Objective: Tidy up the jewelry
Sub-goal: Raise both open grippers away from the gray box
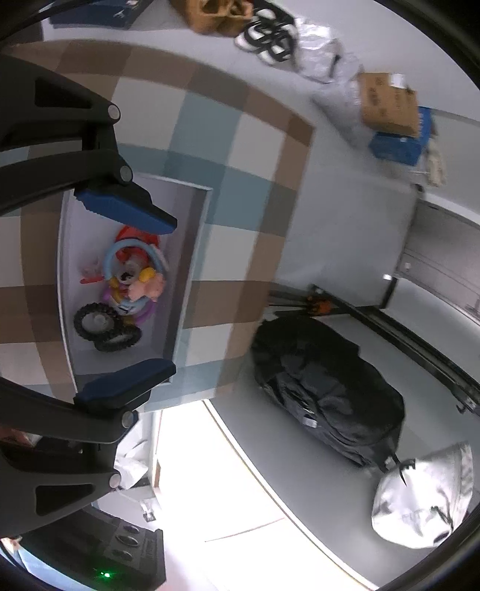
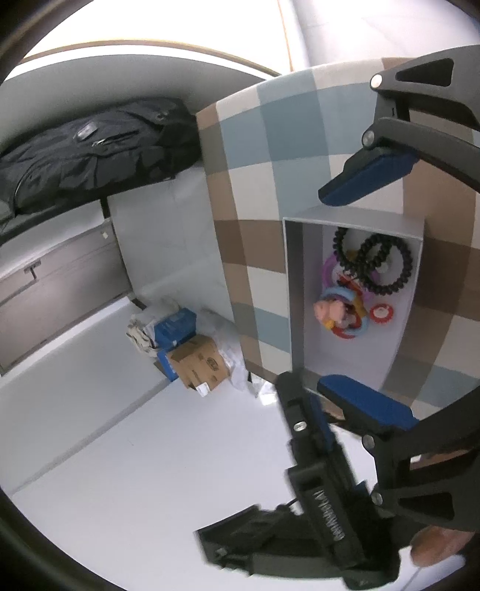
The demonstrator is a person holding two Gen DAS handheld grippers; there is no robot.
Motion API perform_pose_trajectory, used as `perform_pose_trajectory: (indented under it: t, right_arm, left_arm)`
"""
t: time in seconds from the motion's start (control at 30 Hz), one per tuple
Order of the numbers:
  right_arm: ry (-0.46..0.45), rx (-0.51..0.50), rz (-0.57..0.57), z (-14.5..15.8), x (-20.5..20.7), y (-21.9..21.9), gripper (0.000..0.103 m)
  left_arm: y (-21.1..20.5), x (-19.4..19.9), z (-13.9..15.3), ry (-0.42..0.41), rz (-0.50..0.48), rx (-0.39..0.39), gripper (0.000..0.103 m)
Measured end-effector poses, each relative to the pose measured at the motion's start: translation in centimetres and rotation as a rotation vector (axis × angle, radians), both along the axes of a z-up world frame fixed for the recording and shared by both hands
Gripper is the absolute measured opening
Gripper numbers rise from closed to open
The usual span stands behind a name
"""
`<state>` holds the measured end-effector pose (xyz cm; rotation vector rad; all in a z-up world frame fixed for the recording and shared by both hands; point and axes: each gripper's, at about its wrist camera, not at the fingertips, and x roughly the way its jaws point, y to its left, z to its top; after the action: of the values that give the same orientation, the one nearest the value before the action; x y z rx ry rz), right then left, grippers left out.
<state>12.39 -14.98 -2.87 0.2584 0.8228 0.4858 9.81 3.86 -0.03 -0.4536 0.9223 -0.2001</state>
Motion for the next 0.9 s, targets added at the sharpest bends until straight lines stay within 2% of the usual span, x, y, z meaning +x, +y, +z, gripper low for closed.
perform_pose_trajectory:
  t: [0.1, 0.23, 0.53, 0.6, 0.67, 0.9]
  right_arm:
    - [-0.041, -0.024, 0.007, 0.6, -0.6, 0.2, 0.098]
    - [-0.082, -0.051, 0.004, 1.1, -1.3, 0.1, 0.103]
    - [-0.137, -0.053, 0.011, 2.1, -2.9, -0.4, 0.103]
    - [-0.169, -0.058, 0.014, 2.5, -3.6, -0.5, 0.103]
    - [-0.186, -0.062, 0.012, 2.7, -4.1, -0.5, 0.103]
    - [-0.252, -0.058, 0.012, 3.3, -6.8, -0.9, 0.103]
  left_arm:
    - [0.0, -0.2, 0.7, -0.034, 0.019, 0.038, 0.066]
    - [0.3, -0.5, 0.7, -0.038, 0.03, 0.057, 0.071]
    - [0.0, -2.3, 2.0, -0.112, 0.05, 0.14, 0.072]
    - [-0.2, -2.8, 2.3, -0.135, 0.054, 0.159, 0.074]
    - [-0.4, -3.3, 2.4, -0.152, 0.056, 0.174, 0.082]
    - [-1.2, -6.1, 2.4, -0.202, 0.057, 0.25, 0.082]
